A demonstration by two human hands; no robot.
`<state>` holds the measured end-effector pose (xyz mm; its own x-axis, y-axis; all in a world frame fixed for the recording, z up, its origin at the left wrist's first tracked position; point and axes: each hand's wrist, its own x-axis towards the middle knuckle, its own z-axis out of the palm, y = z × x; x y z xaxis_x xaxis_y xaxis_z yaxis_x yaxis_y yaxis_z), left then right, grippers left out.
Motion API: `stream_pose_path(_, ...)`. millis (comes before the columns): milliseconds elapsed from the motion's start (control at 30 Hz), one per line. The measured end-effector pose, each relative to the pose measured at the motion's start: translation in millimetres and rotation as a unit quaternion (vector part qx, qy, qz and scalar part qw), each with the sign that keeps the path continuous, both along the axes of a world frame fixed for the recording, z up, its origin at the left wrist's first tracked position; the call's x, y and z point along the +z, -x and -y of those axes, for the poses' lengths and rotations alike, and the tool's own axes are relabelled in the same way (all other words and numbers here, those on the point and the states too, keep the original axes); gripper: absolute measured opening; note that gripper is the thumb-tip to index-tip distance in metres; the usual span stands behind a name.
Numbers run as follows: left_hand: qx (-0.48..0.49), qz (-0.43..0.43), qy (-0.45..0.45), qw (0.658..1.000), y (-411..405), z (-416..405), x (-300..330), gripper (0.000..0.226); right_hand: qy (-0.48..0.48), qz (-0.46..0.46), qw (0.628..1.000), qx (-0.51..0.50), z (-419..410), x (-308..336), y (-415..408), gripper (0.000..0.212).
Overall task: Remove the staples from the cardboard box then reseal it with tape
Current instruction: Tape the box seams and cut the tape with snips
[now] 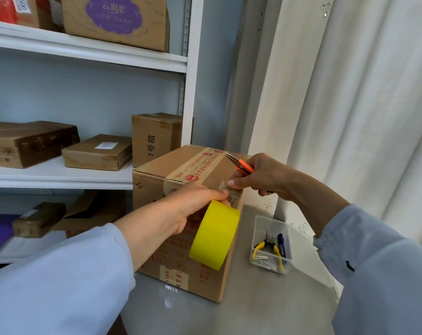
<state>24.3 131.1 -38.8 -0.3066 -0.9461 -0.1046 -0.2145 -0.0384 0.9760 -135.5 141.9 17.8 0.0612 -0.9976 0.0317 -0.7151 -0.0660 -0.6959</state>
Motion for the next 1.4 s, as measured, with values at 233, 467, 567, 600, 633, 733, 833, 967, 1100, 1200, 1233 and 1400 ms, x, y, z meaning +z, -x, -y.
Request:
stream_pose_path(233,0.005,0.002,-0.005,1.000,1,3,-4,0.025,0.017,-0.019,1.000,0.017,2,-4,0,0.016)
stream_pose_path(467,0.009,0.002,0.001,1.000,0,6,-6,0.027,0.037,-0.043,0.998,0.016,7,-8,-3,0.012)
stream_pose_path(567,0.009,0.004,0.003,1.000,-2,5,-6,0.025,0.024,-0.056,0.998,0.012,6,-6,-5,0.015)
stream_pose_path(600,0.009,0.004,0.001,1.000,-2,5,-5,0.025,0.018,-0.060,0.998,0.012,6,-5,-5,0.017)
stream_pose_path(633,0.008,0.002,-0.001,1.000,-2,4,-5,0.023,0.013,-0.066,0.998,0.014,6,-4,-6,0.018)
stream_pose_path(733,0.010,0.004,-0.004,1.000,-3,3,-4,0.021,0.003,-0.091,0.996,0.021,6,0,-7,0.019)
stream_pose_path(833,0.010,0.006,-0.004,1.000,-2,2,-4,0.022,0.000,-0.088,0.996,0.023,5,-1,-8,0.018)
stream_pose_path(967,0.019,0.011,0.008,1.000,-2,2,3,0.022,-0.002,-0.041,0.999,0.021,2,3,-5,0.010)
stream_pose_path(1100,0.001,-0.013,0.012,1.000,-8,2,17,0.016,0.017,0.005,1.000,0.016,4,13,-3,0.013)
stream_pose_path(1200,0.007,0.004,0.012,1.000,-7,0,16,0.016,0.007,-0.016,1.000,0.020,5,14,-5,0.010)
stream_pose_path(1233,0.010,0.006,0.009,1.000,-7,-2,15,0.017,0.004,-0.027,0.999,0.021,4,13,-5,0.009)
stream_pose_path(1400,0.024,-0.010,-0.007,1.000,-2,0,10,0.018,0.004,-0.035,0.999,0.019,4,4,-3,0.007)
